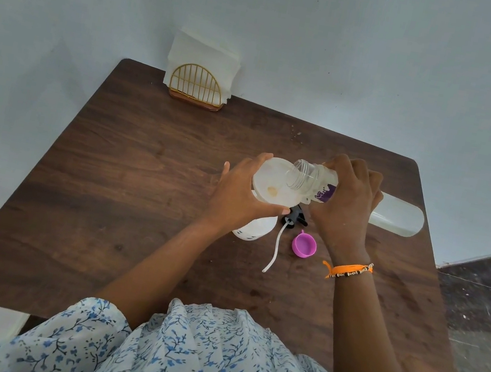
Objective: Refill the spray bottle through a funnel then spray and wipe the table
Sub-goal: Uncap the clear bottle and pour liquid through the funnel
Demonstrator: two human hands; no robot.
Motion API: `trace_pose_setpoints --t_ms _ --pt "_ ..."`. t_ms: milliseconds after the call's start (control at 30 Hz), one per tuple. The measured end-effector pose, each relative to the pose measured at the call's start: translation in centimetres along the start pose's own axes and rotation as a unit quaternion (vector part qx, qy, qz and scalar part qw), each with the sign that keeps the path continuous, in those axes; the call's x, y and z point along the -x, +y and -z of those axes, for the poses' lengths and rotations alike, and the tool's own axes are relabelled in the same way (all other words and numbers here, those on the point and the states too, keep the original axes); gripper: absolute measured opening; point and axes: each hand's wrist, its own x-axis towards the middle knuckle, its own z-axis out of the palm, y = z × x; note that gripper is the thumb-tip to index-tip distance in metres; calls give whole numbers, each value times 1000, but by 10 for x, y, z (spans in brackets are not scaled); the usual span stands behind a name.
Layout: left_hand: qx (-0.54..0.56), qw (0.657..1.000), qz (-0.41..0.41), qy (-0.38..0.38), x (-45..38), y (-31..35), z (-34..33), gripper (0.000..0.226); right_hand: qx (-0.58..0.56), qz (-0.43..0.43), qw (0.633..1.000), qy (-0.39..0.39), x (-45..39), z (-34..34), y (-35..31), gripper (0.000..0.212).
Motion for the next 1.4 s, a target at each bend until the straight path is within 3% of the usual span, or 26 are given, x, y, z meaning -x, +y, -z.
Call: trace_pose_setpoints --t_ms 1400 --pt "-13 1000 13 -9 0 2 4 92 2 7 1000 -4 -1 6 -8 46"
